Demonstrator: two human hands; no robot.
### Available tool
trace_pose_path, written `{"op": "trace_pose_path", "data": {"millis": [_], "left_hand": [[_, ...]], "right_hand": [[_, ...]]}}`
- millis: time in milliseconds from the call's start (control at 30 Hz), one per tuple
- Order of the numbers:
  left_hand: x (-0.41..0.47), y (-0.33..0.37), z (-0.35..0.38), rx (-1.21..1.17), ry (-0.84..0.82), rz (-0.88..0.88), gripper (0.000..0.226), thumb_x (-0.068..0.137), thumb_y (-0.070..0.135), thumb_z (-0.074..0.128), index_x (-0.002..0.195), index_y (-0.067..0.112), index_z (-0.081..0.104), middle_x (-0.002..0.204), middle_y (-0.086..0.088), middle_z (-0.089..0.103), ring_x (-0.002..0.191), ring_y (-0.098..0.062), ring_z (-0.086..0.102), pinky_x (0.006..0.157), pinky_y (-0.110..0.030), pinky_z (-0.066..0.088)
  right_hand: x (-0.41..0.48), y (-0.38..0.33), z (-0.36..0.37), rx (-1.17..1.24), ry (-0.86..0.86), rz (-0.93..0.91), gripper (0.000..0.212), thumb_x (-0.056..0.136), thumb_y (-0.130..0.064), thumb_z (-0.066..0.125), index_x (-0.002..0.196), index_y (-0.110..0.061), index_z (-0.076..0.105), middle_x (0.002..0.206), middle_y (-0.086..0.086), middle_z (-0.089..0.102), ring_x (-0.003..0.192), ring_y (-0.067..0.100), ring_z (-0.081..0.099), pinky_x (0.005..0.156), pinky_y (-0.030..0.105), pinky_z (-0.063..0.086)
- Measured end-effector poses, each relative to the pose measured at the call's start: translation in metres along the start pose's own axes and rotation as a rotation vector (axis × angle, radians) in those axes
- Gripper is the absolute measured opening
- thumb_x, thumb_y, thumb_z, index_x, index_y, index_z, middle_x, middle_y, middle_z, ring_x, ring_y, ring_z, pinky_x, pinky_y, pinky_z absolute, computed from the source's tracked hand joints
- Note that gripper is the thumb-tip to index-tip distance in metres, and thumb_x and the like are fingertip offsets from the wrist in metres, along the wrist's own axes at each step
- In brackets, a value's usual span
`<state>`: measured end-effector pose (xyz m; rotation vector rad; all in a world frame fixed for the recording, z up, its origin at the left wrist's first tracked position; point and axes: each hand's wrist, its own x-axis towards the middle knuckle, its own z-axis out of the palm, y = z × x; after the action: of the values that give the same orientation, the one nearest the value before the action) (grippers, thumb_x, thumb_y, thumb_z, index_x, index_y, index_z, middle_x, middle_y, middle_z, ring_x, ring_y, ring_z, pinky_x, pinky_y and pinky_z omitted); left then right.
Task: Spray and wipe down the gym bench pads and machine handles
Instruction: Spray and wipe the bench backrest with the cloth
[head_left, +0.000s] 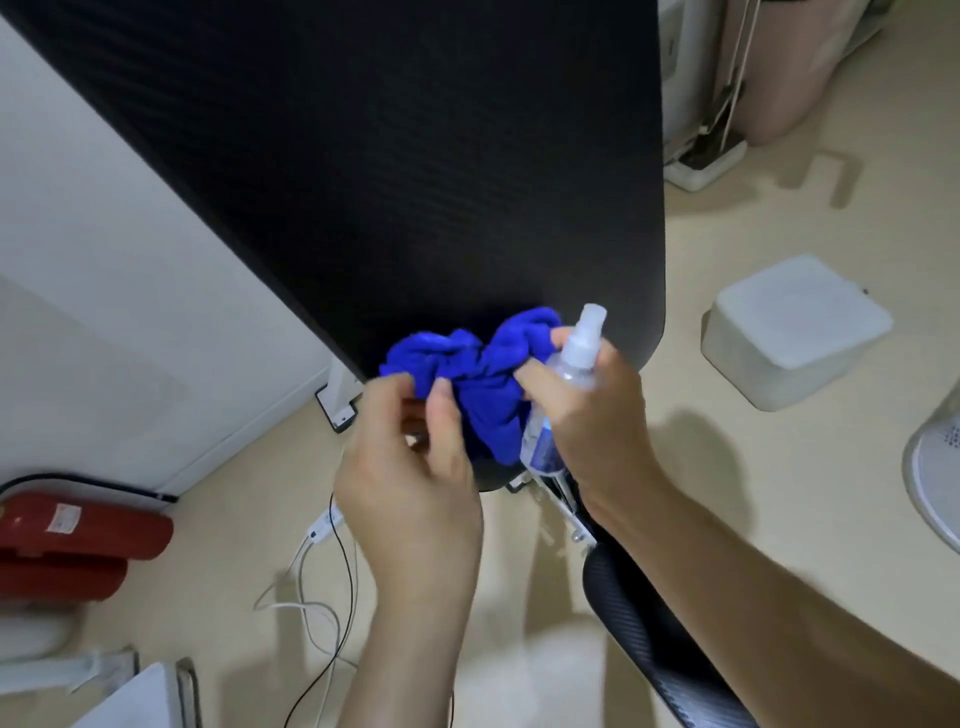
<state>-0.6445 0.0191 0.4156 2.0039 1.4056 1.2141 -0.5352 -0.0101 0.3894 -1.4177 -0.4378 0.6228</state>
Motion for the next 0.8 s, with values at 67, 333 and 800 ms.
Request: {"op": "trace_pose_path", "data": {"millis": [67, 333, 800], "left_hand": [[0.037, 0.026, -0.022, -0.027, 0.118, 0.147, 0.012, 0.092, 0.032, 0.057, 0.088, 0.035, 0.046, 0.072, 0.021, 0.054, 0.067, 0.000, 0.054, 0.062, -0.021, 0.045], [0.012, -0.016, 0.000, 0.444, -0.235, 0.382, 0.016, 0.082, 0.030, 0.049, 0.073, 0.019, 0.040, 0.059, -0.003, 0.051, 0.041, -0.026, 0.045, 0.038, -0.025, 0.030], [0.108, 0.110, -0.040, 0.402, 0.219, 0.330, 0.015, 0.082, 0.022, 0.056, 0.089, 0.016, 0.045, 0.080, -0.005, 0.053, 0.068, -0.027, 0.046, 0.058, -0.033, 0.028]], "right_hand": [[0.009, -0.054, 0.014, 0.107, 0.012, -0.175, 0.022, 0.080, -0.003, 0.072, 0.077, 0.004, 0.052, 0.062, 0.003, 0.045, 0.056, 0.009, 0.041, 0.055, 0.016, 0.039], [-0.008, -0.014, 0.009, -0.028, 0.018, -0.086, 0.033, 0.080, 0.004, 0.061, 0.070, -0.025, 0.051, 0.053, -0.016, 0.048, 0.051, 0.003, 0.041, 0.054, 0.013, 0.038], [0.034, -0.155, 0.023, -0.086, -0.090, -0.521, 0.019, 0.083, -0.019, 0.070, 0.101, -0.020, 0.065, 0.086, -0.006, 0.068, 0.080, 0.006, 0.063, 0.075, 0.024, 0.053]]}}
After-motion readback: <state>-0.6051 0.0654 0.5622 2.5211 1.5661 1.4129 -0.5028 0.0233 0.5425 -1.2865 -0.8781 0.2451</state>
